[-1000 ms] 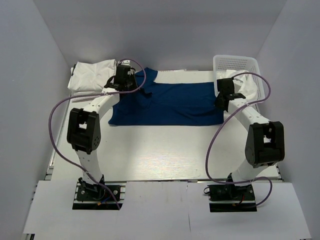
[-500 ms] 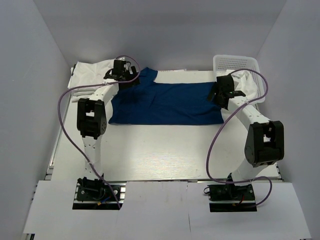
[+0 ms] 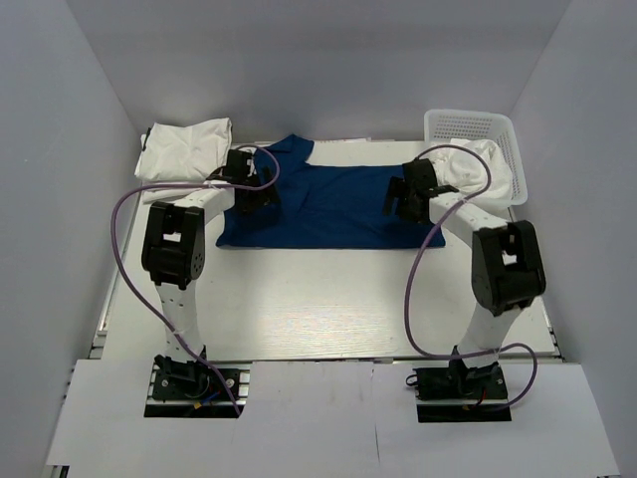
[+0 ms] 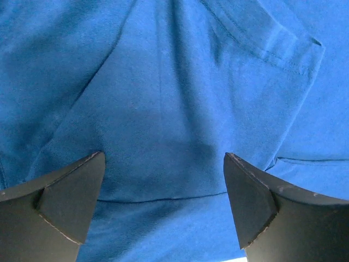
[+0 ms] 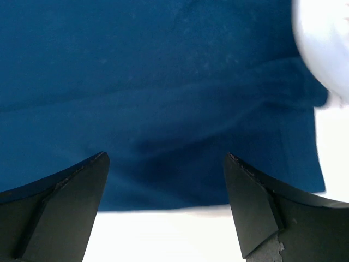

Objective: Fold and stack the t-shirts
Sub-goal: Fold the flattened tshirt in 1/3 of the way

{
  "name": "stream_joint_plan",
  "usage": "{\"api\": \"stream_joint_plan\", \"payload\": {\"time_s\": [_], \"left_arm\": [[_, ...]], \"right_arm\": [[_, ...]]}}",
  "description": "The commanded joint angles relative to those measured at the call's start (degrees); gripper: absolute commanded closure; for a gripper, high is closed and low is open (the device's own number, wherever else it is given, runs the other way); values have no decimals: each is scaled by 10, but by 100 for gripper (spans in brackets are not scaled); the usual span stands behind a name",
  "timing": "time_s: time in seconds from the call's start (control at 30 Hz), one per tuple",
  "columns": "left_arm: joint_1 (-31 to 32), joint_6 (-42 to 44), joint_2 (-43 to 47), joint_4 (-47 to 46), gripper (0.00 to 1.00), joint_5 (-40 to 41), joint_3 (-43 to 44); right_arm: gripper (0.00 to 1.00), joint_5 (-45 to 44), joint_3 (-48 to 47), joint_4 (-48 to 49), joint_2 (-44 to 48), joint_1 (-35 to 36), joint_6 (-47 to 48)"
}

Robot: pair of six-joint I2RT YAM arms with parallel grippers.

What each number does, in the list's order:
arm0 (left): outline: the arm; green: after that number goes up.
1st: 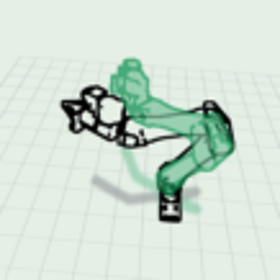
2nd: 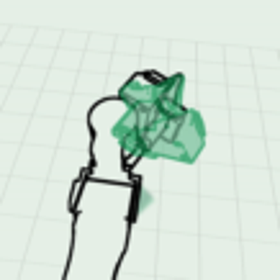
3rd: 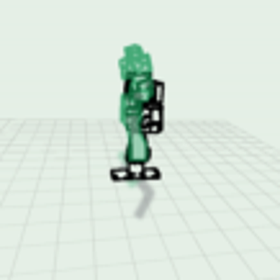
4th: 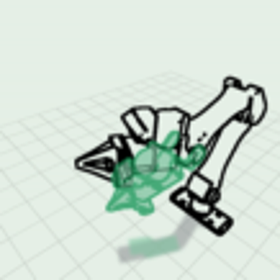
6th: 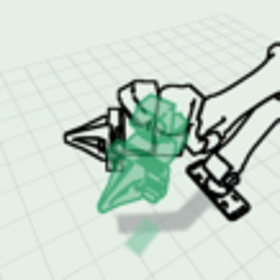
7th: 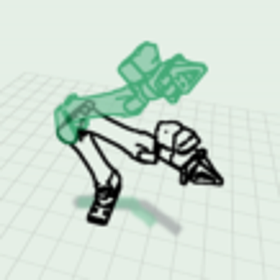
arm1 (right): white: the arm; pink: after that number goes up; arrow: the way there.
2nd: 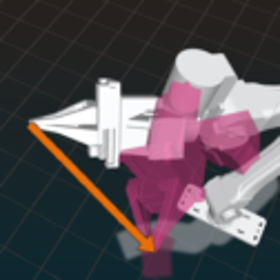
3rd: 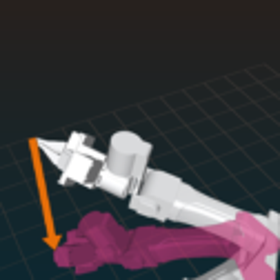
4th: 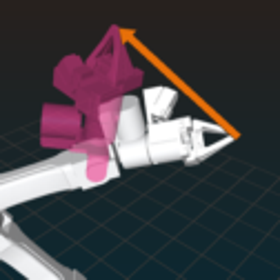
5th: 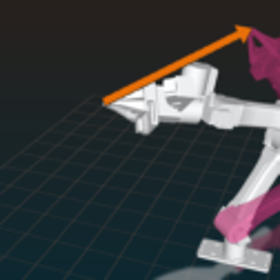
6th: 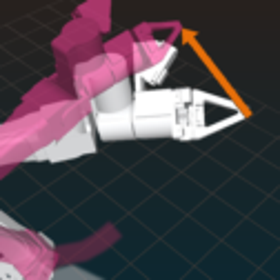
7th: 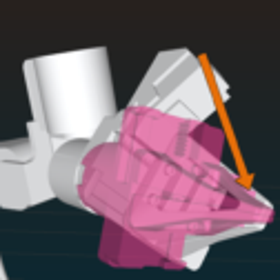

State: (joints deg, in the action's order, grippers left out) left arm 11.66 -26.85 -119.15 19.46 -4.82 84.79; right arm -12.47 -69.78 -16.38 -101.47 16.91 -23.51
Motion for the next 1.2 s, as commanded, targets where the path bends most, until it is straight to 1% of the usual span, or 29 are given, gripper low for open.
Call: {"api": "stream_joint_plan", "payload": {"time_s": [0.0, 0.17, 0.2, 0.33, 0.5, 0.6, 0.67, 0.87, 0.93, 0.97, 1.0, 1.03, 1.07, 1.1, 1.13, 1.17], "left_arm": [[-5, -18, 23, 19, 0, 31, -17], [-11, -18, 23, 11, 0, 31, -43], [-16, -18, 17, 11, 0, 31, -43], [-16, -18, 17, 16, 0, 31, -43], [-22, -18, 23, 16, 0, 31, -50], [-27, -18, 28, 16, 0, 31, -55], [-27, -18, 34, 11, 0, 31, -62], [-27, -23, 39, 5, 0, 20, -74], [-27, -29, 54, 18, 0, 20, -85], [-27, -35, 62, 23, 0, 20, -92], [-27, -35, 71, 23, 0, 20, -116], [-27, -44, 93, 18, 0, 20, -133], [-27, -62, 104, 18, 0, 20, -171], [-21, -68, 115, 11, 0, 15, -190], [-14, -76, 125, 11, 0, 15, -210], [-14, -88, 150, 11, 0, 3, -250]], "right_arm": [[10, -4, -56, -16, -43, -3, 0], [10, 3, -60, -15, -82, -1, -21], [10, 0, -61, 2, -87, -1, -22], [10, -12, -87, 9, -114, -2, -29], [10, -26, -134, 53, -159, -4, -24], [10, -41, -166, 36, -171, -2, -15], [10, -38, -161, 26, -164, -3, -12], [10, -29, -70, 29, -126, -5, -19], [10, -27, -24, 26, -112, 7, -31], [10, -22, -11, 37, -93, -3, -34], [10, -18, 47, 29, -87, -6, -35], [10, -19, 60, 28, -79, -5, -37], [10, -24, 73, 15, -55, -4, -48], [10, -26, 115, 8, -46, -5, -54], [10, -28, 130, 1, -37, -4, -69], [10, -19, 145, -5, -5, -4, -71]]}}
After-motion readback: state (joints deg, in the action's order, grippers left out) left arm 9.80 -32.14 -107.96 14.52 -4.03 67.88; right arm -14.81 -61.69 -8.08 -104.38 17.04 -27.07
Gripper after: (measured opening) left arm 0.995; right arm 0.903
